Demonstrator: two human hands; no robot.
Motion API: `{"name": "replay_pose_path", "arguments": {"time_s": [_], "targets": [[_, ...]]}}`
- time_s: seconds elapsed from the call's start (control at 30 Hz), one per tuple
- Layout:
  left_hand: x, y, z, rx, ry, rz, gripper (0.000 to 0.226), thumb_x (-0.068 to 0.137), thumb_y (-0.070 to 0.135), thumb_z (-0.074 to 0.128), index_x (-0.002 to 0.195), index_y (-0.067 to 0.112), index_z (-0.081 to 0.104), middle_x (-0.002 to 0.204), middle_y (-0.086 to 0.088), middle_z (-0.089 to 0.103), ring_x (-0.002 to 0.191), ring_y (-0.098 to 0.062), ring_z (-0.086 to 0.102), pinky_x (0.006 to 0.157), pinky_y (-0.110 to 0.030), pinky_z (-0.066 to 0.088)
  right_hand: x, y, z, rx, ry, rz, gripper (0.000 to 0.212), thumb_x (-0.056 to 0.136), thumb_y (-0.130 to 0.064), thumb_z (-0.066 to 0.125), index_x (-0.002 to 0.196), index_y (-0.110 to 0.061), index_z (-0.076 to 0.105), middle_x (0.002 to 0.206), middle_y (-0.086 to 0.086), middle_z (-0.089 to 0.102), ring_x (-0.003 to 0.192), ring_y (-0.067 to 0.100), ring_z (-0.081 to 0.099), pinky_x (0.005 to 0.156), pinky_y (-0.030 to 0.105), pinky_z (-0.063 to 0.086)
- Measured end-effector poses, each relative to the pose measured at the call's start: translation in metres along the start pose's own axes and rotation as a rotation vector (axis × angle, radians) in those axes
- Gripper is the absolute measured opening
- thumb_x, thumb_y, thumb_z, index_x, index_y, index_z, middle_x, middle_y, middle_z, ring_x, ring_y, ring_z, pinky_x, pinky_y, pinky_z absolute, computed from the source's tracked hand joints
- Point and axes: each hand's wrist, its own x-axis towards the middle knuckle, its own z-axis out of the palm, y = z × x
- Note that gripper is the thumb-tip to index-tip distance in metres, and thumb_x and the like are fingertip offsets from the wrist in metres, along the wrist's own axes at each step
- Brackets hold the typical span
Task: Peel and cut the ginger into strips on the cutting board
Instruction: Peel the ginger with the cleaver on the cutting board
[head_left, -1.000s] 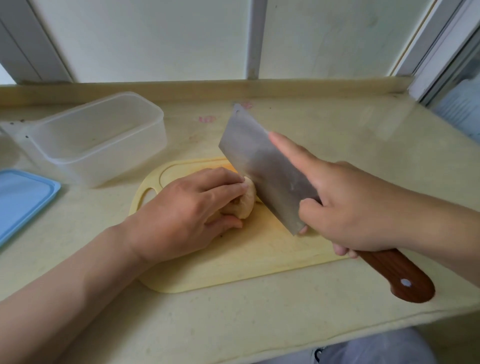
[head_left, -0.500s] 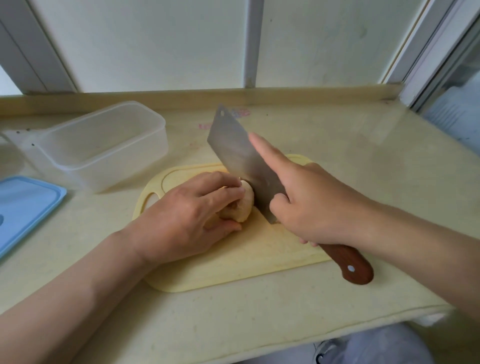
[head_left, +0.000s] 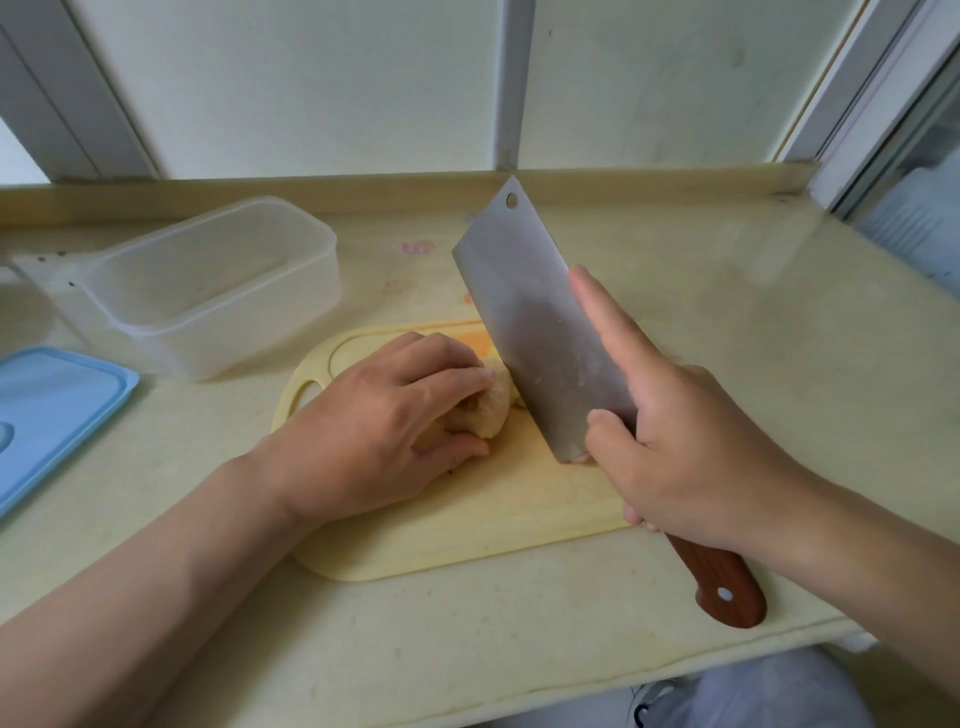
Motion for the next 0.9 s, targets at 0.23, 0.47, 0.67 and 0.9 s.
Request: {"name": "replay_pose_path", "arguments": {"time_s": [0.23, 0.47, 0.67, 0.9], "targets": [[0.000, -0.001, 0.000, 0.003, -0.013, -0.018, 0.047, 0.086, 0.032, 0.076, 0.121, 0.003, 0.068, 0.116, -0.010, 0.064, 0.100, -0.027, 0.062, 0.090, -0.034, 0.051, -0.004, -0.001, 0.002, 0.032, 0.015, -0.002, 0.104, 0.095, -0.004, 0.046, 0.141, -0.082, -0.003, 0.054, 0.021, 0.056, 0.049, 0.039, 0.058, 0.049, 0.053, 0.053], [0.000, 0.000, 0.001, 0.004, -0.013, -0.017, 0.047, 0.086, 0.032, 0.076, 0.122, 0.002, 0.067, 0.116, -0.010, 0.064, 0.099, -0.028, 0.062, 0.089, -0.035, 0.051, -0.005, 0.000, 0.002, 0.018, 0.011, -0.003, 0.104, 0.095, -0.003, 0.046, 0.142, -0.081, -0.004, 0.055, 0.020, 0.057, 0.049, 0.038, 0.059, 0.049, 0.052, 0.054], [0.000, 0.001, 0.001, 0.003, -0.004, -0.007, 0.047, 0.084, 0.030, 0.078, 0.120, 0.002, 0.069, 0.115, -0.010, 0.065, 0.098, -0.028, 0.063, 0.087, -0.038, 0.052, -0.008, -0.002, -0.005, -0.049, -0.063, 0.018, 0.100, 0.097, -0.005, 0.046, 0.148, -0.075, -0.005, 0.059, 0.016, 0.055, 0.050, 0.033, 0.056, 0.055, 0.055, 0.055], [0.001, 0.002, 0.003, 0.003, 0.013, -0.003, 0.045, 0.082, 0.025, 0.079, 0.118, 0.000, 0.069, 0.113, -0.010, 0.065, 0.095, -0.029, 0.063, 0.085, -0.037, 0.051, -0.009, -0.013, -0.017, -0.095, -0.191, 0.113, 0.101, 0.097, -0.009, 0.043, 0.139, -0.083, -0.011, 0.062, 0.015, 0.065, 0.048, 0.032, 0.064, 0.047, 0.049, 0.058]]}}
